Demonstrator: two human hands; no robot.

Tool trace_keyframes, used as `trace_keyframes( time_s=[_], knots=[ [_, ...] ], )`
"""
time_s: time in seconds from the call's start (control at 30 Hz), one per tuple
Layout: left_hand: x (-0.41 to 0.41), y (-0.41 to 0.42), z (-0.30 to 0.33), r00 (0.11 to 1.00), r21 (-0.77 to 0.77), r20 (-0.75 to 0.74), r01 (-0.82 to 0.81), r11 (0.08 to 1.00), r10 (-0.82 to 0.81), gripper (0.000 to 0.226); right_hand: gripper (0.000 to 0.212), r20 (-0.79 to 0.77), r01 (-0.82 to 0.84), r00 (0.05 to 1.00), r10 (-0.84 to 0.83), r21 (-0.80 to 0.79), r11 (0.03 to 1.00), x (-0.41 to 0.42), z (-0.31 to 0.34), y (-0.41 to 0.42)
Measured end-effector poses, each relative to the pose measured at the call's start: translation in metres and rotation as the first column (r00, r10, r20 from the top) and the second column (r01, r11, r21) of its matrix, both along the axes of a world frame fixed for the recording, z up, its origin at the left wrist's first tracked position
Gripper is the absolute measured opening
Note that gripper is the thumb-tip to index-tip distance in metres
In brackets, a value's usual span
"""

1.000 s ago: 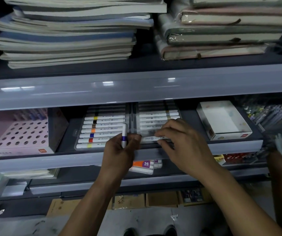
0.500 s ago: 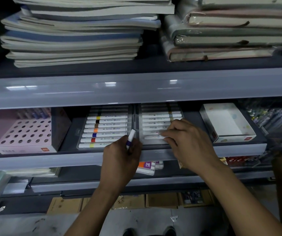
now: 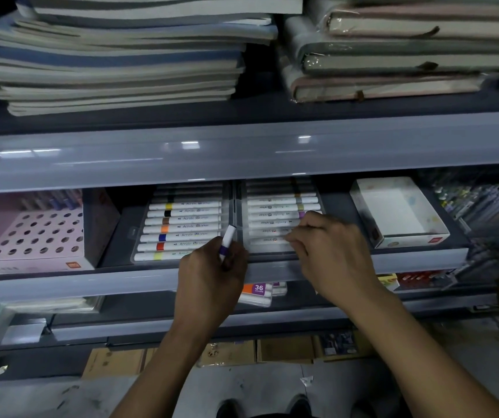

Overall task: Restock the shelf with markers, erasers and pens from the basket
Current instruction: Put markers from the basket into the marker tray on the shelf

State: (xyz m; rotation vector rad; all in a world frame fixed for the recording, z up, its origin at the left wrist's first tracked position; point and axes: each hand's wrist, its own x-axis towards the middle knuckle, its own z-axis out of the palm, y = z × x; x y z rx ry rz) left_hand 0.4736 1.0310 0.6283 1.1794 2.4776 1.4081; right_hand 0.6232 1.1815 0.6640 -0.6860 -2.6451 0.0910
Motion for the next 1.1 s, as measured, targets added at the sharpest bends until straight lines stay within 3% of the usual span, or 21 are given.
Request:
trace_keyframes(
  time_s=[0.1,0.2,0.4,0.5,0.6,0.77,0.9,0.97,1.1],
  knots=[
    [0.002,-0.002,0.005,0.996,0.016,0.079,0.04,0.999,-0.041,0.034,0.016,-0.087,-0.004,0.996,0.0,-0.041,0.999,0.0,0.002,-0.001],
    [0.004,-0.004,0.011,0.977,0.055,0.179,0.107,0.993,-0.115,0.023,0.017,-0.27,-0.067,0.963,-0.004,-0.252,0.965,-0.002,-0.001,-0.01],
    [0.014,-0.003,0.024,0.92,0.065,0.122,0.366,0.928,-0.372,0.024,0.035,-0.373,-0.242,0.928,0.016,-0.57,0.785,-0.009,0.002,-0.032],
    [0.017,-0.002,0.024,0.898,0.04,0.085,0.429,0.902,-0.431,0.036,0.018,-0.378,-0.283,0.924,0.055,-0.579,0.764,-0.01,0.002,-0.033],
    [0.012,-0.004,0.017,0.906,0.007,0.084,0.417,0.909,-0.416,0.027,0.012,-0.398,-0.281,0.917,0.02,-0.611,0.74,-0.005,0.0,-0.027],
    [0.005,-0.013,0.017,0.905,0.109,0.213,0.352,0.93,-0.368,0.017,0.03,-0.478,-0.224,0.858,-0.186,-0.675,0.703,0.007,0.001,-0.014],
    [0.004,-0.013,0.019,0.896,0.184,0.28,0.303,0.935,-0.346,0.007,0.049,-0.459,-0.111,0.843,-0.282,-0.66,0.743,0.013,-0.001,-0.005],
    [0.005,-0.013,0.019,0.902,0.191,0.275,0.288,0.939,-0.332,0.013,0.051,-0.445,-0.075,0.847,-0.29,-0.64,0.764,0.015,-0.004,-0.003],
    [0.007,-0.011,0.019,0.926,0.186,0.249,0.241,0.952,-0.283,0.015,0.025,-0.445,-0.025,0.855,-0.266,-0.549,0.836,0.017,-0.006,-0.004]
  ],
)
